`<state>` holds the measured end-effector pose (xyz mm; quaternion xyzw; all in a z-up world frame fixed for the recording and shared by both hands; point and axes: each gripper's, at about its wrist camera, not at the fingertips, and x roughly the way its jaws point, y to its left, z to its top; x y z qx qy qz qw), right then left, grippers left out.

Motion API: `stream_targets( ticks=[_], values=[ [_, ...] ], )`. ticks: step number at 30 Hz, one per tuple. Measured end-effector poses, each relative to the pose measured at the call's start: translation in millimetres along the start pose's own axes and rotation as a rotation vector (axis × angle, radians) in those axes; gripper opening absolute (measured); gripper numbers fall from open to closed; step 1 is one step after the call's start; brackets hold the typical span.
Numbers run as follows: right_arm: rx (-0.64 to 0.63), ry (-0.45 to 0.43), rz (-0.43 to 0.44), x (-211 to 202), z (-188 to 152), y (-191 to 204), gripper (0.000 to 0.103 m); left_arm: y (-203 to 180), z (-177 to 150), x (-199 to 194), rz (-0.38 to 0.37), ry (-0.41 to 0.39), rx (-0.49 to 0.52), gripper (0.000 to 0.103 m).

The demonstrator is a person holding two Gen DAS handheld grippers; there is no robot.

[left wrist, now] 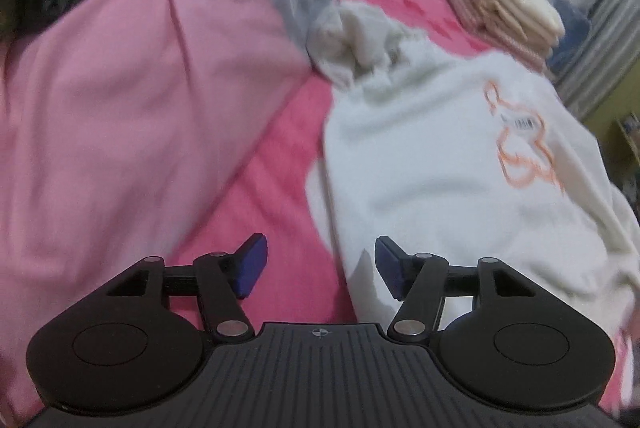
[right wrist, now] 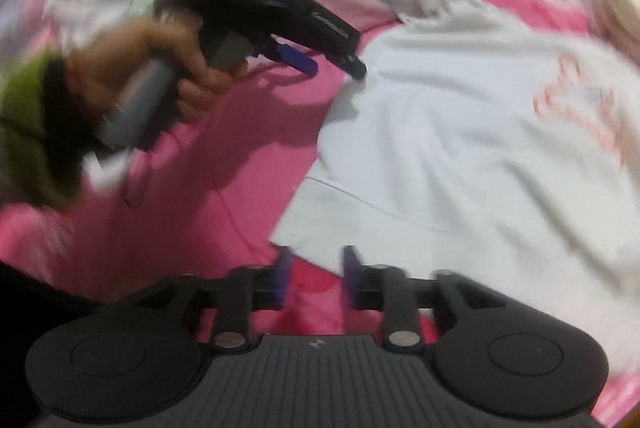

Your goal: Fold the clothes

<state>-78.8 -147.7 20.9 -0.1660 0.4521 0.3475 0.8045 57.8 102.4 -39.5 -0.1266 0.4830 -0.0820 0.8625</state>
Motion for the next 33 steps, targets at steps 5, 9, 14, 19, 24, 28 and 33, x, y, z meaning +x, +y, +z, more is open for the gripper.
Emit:
stream_targets(
  ticks=[5,9,14,19,24,28,33],
  values=[
    [-0.312,0.013,-0.109,29,0,39,0.045,-16,-29,-10,-0.055,0.095,0.058,0.059],
    [-0.363,0.023,-0.153,51,-6,40,0.044,-19,-46,-10,-0.085,0.125,0.063,0.051],
    [-0.288,-0.004,-0.128,60,-5,29,0.039,-15,-57,-9,-0.091,0.111,0.036,0.03],
    [-0.297,-0.039,-0.121,51,-4,34,0.04,-1,-55,-5,-0.113,0.112,-0.049,0.009],
    [-0.374,-0.033,-0.161,63,-8,49,0.041,9,-56,-3,-0.132,0.117,-0.112,0.004],
    [-0.258,-0.045,-0.142,58,-3,35,0.017,12,-56,-3,-0.146,0.117,-0.127,0.005],
    [-0.072,-0.058,-0.075,42,4,15,0.008,21,-53,-4,-0.191,0.131,-0.173,0.007]
  ],
)
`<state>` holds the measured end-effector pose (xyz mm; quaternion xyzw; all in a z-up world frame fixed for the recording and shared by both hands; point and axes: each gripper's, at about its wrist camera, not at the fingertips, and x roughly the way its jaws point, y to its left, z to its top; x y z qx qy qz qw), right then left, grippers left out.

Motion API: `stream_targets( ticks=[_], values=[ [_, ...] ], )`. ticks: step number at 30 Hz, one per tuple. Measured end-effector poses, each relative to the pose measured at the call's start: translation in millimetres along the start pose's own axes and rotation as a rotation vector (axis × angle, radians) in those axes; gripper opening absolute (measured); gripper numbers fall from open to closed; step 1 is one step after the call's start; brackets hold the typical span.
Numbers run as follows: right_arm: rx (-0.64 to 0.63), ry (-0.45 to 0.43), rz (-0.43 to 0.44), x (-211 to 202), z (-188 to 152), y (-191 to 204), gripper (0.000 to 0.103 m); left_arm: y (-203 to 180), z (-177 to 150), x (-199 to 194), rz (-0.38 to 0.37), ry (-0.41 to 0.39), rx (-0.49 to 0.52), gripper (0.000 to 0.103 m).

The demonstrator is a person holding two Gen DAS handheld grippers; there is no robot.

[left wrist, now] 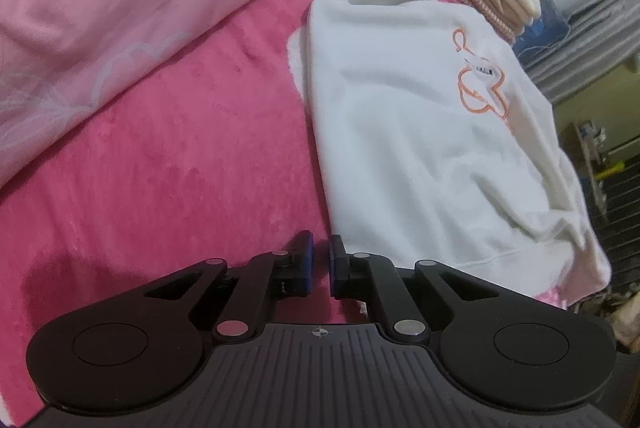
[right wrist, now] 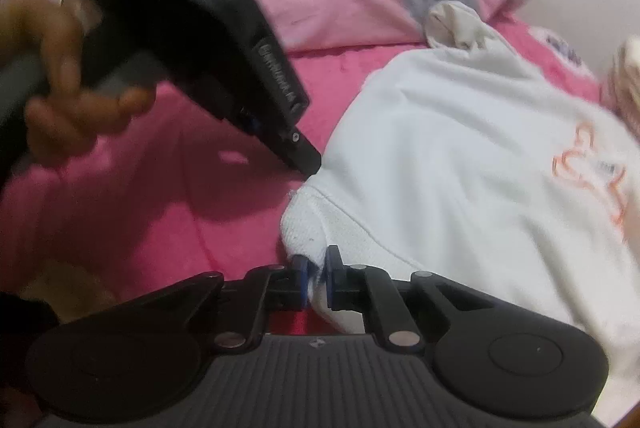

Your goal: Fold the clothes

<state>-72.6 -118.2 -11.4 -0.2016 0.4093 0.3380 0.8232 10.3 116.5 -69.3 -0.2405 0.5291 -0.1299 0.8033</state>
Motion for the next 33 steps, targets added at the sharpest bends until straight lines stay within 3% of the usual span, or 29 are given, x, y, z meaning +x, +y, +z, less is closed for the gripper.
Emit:
stream_targets(
  ticks=[4,15,24,30,33],
  values=[
    [0.034,-0.005,0.048,-16,3,0,0.007,7,3,-6,-0.04,-0.009,-0.038,0.018],
    [-0.021,0.049,0.163,-36,3,29,0.008,12,7,-13,-0.042,-0.029,-0.033,0.019],
    [0.038,0.02,0.232,-23,16,36,0.008,4,14,-13,0.009,-0.062,0.023,0.019],
    [0.039,0.086,0.222,9,8,46,0.009,-5,12,-12,0.068,-0.085,0.097,0.019],
    [0.116,0.113,0.241,14,6,41,0.02,-11,9,-13,0.098,-0.101,0.147,0.019]
  ],
)
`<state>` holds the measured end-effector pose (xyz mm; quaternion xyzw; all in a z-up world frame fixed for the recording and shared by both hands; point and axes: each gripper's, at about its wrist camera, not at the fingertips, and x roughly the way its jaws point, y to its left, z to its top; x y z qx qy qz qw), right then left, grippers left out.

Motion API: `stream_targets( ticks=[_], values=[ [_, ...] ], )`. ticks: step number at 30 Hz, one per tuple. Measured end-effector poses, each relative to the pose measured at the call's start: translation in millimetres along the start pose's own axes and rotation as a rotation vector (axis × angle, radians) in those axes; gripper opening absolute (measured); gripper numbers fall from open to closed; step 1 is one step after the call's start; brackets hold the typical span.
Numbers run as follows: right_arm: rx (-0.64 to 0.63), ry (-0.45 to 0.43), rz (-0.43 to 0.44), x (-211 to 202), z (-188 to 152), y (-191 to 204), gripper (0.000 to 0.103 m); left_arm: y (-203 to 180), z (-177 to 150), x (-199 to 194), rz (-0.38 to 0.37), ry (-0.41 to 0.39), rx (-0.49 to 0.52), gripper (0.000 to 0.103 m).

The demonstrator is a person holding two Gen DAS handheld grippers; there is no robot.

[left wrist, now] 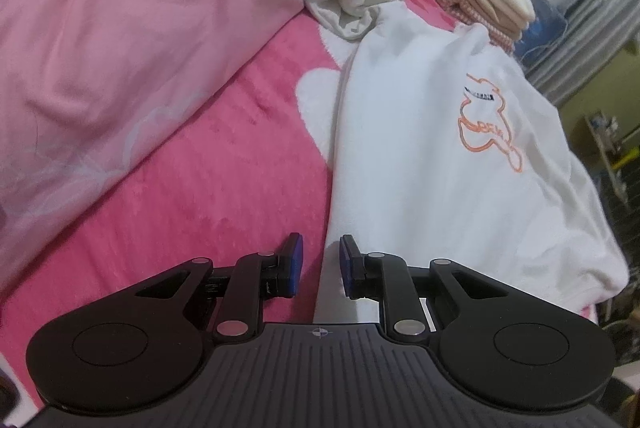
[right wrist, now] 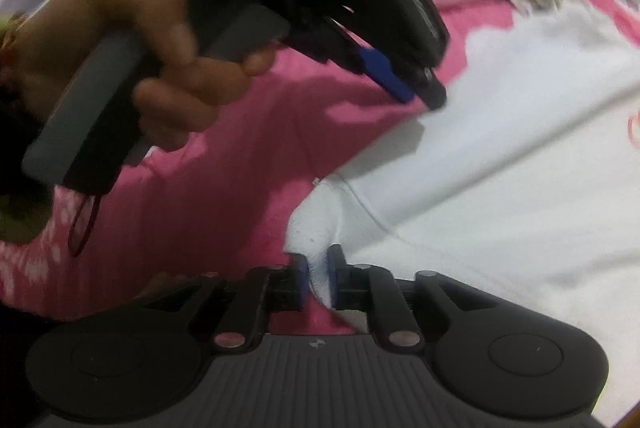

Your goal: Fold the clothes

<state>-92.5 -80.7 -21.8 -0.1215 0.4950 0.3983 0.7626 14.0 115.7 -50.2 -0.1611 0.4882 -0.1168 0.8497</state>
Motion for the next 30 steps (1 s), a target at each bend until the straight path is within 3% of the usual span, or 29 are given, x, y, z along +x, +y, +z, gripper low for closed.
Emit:
stream_targets(
  ticks=[2,4,11,14,17,21,25,30],
  values=[
    [0.038,-0.031,0.042,-11,2,-4,0.035,-4,-1,-1,0.021,-0.011,0.033,0.021],
    [0.072,-0.09,0.053,-27,1,-10,0.041,-7,0,-3,0.041,-0.023,0.056,0.025],
    [0.376,-0.278,0.069,-97,-17,-70,0.043,-16,3,-9,0.093,-0.078,0.105,0.034],
    [0.526,-0.366,0.046,-125,-31,-107,0.043,-21,5,-4,0.095,-0.07,0.111,0.034],
    [0.585,-0.434,0.001,-144,-32,-137,0.044,-27,7,1,0.098,-0.077,0.122,0.034],
    [0.53,-0.491,-0.042,-149,3,-155,0.044,-32,8,13,0.114,-0.092,0.14,0.034],
    [0.37,-0.486,-0.106,-129,64,-155,0.044,-35,3,23,0.126,-0.098,0.172,0.035],
    [0.1,-0.405,-0.216,-64,140,-148,0.06,-32,-2,24,0.108,-0.121,0.192,0.04]
  ],
)
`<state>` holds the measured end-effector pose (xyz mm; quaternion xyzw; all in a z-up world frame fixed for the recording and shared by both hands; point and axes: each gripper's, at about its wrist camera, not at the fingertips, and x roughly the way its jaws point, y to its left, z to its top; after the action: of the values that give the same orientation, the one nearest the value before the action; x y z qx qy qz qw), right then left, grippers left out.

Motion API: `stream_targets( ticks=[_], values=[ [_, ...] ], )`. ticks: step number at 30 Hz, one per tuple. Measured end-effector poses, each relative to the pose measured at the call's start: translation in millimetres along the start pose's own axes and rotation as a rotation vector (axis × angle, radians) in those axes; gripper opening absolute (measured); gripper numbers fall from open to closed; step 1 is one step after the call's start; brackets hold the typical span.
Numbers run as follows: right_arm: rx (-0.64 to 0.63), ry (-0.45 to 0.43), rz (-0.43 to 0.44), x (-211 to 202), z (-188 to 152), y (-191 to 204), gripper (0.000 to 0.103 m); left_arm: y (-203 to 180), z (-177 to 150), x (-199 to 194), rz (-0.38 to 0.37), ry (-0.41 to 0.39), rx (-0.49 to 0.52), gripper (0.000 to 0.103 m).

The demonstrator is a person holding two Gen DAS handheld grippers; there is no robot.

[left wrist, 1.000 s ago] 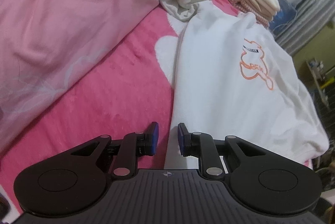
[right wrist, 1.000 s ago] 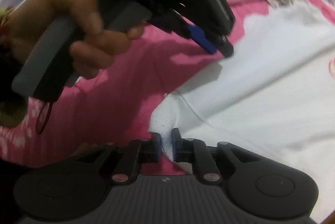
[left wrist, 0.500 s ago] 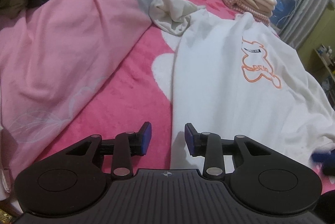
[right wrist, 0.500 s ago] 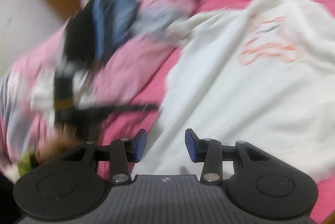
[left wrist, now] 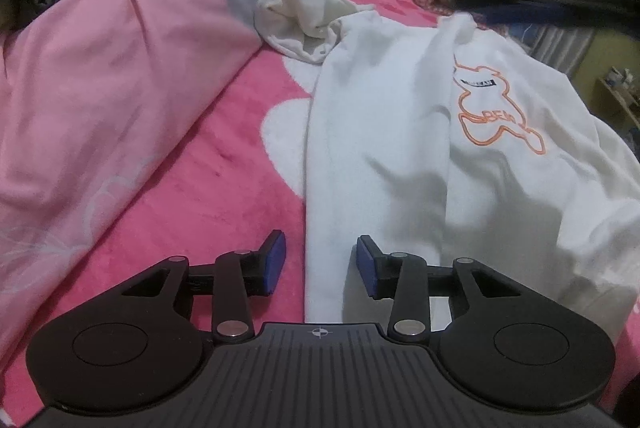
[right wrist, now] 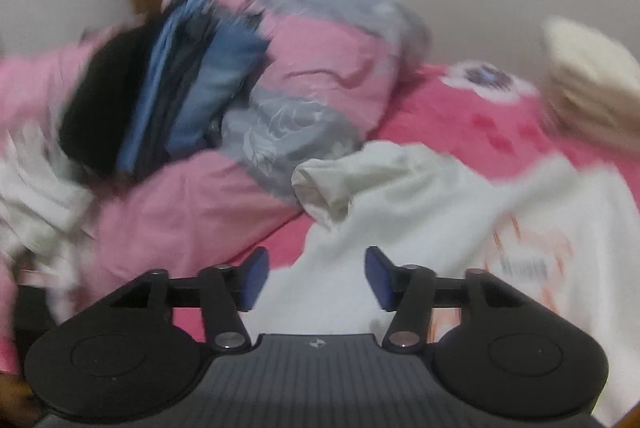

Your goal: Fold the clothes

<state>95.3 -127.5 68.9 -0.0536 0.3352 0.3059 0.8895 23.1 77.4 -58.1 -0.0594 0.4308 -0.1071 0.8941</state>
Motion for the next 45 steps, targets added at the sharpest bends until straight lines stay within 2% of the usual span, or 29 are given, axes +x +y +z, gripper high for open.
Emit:
stream_targets(
  ticks=[3,4,6,10,12,13,15,16,17,18,20,23,25,26,27,29,33,36,39,42,45],
  values=[
    [-0.169,0.042,-0.078,57,15,15,0.071,4,0,1,-0.025,0.001,-0.017,0.041],
    [-0.223,0.06,-0.105,77,19,19,0.078,6,1,1,-0.034,0.003,-0.022,0.041],
    [-0.305,0.1,-0.147,115,25,24,0.082,9,2,2,-0.053,0.007,-0.03,0.042],
    [-0.408,0.194,-0.176,179,33,23,0.091,13,2,3,-0.083,0.011,-0.043,0.044],
    [-0.402,0.238,-0.174,199,36,14,0.096,12,1,2,-0.089,0.006,-0.034,0.046],
    [-0.362,0.25,-0.158,204,38,6,0.098,11,0,2,-0.091,0.002,-0.026,0.046],
    [-0.226,0.247,-0.115,203,45,-17,0.084,9,-3,2,-0.088,-0.007,-0.007,0.047],
    [-0.148,0.234,-0.107,199,48,-30,0.063,7,-4,1,-0.086,-0.012,0.002,0.047],
    [-0.078,0.219,-0.101,194,50,-42,0.035,6,-5,1,-0.083,-0.017,0.008,0.048],
    [-0.01,0.197,-0.099,186,53,-53,0.021,5,-6,1,-0.08,-0.021,0.014,0.048],
    [0.145,0.127,-0.087,167,57,-79,0.02,4,-8,1,-0.077,-0.029,0.023,0.049],
    [0.347,-0.062,-0.015,128,62,-108,0.02,4,-10,2,-0.073,-0.039,0.035,0.05],
    [0.433,-0.225,0.067,103,60,-117,0.02,4,-10,2,-0.07,-0.045,0.036,0.05],
    [0.46,-0.286,0.096,95,60,-119,0.02,4,-11,3,-0.067,-0.046,0.037,0.05],
    [0.46,-0.309,0.101,94,61,-116,0.02,3,-11,3,-0.063,-0.046,0.04,0.05],
    [0.435,-0.295,0.094,105,65,-110,0.02,1,-12,1,-0.056,-0.047,0.042,0.05],
    [0.417,-0.194,0.073,159,62,-92,0.02,-1,-13,0,-0.041,-0.049,0.04,0.05],
    [0.45,-0.127,0.064,193,57,-85,0.021,-2,-13,-2,-0.037,-0.045,0.035,0.049],
    [0.515,-0.087,0.071,204,54,-84,0.03,-3,-12,-1,-0.04,-0.042,0.032,0.049],
    [0.528,-0.031,0.071,193,61,-91,0.042,-1,-11,-3,-0.051,-0.039,0.023,0.049],
    [0.543,-0.022,0.107,169,67,-106,0.061,5,-10,-5,-0.08,-0.032,-0.009,0.049]
  ],
)
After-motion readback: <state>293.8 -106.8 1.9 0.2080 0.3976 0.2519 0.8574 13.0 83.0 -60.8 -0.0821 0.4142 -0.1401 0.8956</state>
